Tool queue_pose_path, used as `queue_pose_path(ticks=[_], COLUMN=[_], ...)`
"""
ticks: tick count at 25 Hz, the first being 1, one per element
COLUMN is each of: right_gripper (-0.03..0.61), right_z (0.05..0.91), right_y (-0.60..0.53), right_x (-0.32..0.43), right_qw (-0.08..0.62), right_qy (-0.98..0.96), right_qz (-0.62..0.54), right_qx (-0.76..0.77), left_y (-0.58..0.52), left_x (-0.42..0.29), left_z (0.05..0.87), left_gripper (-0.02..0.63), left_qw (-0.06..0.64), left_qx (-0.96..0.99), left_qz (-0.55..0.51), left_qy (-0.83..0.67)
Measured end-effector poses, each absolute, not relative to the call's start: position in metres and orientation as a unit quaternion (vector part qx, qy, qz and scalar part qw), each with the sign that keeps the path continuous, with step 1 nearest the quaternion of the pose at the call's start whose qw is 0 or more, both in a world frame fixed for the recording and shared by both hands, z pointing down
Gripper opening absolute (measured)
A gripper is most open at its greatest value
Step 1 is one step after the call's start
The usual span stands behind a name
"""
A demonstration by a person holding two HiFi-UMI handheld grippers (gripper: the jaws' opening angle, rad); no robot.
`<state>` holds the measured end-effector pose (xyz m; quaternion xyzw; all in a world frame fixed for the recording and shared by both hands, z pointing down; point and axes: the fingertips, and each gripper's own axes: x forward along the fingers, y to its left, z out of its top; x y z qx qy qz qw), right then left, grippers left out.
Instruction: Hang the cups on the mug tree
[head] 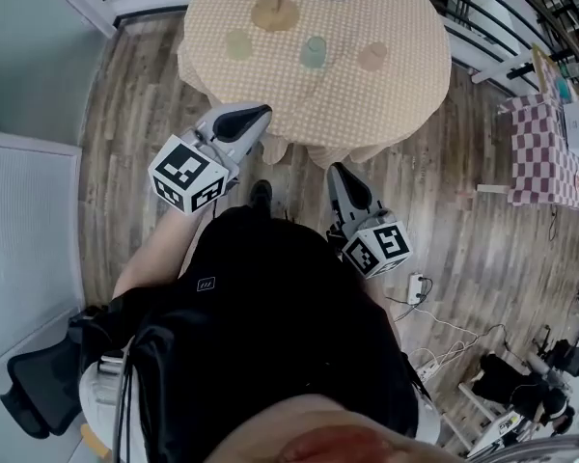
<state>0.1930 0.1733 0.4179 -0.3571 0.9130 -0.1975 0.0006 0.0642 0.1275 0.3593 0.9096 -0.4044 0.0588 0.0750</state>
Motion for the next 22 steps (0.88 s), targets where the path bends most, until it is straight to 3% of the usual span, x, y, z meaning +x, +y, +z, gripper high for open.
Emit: queue_pose_path(ticks=[10, 22], right_gripper=[0.018, 0.018], right_z=[0.420, 0.427], right_y=[0.093, -0.019], right_x=[0.141, 0.179], right_qw=[-0.019, -0.012], right_qy=[0.915, 0.924], right_qz=[-0.206, -0.223], right_qx=[-0.347, -0.309], left_y=[0.047, -0.051], left_x=[0.039, 0.081], left_z=[0.372, 0.388], left_gripper=[0.008, 0.009], left_qw=[0.088, 0.094], left_qx=[0.921, 0.909], left_qz=[0.067, 0.093], left_qy=[-0.375, -0.395])
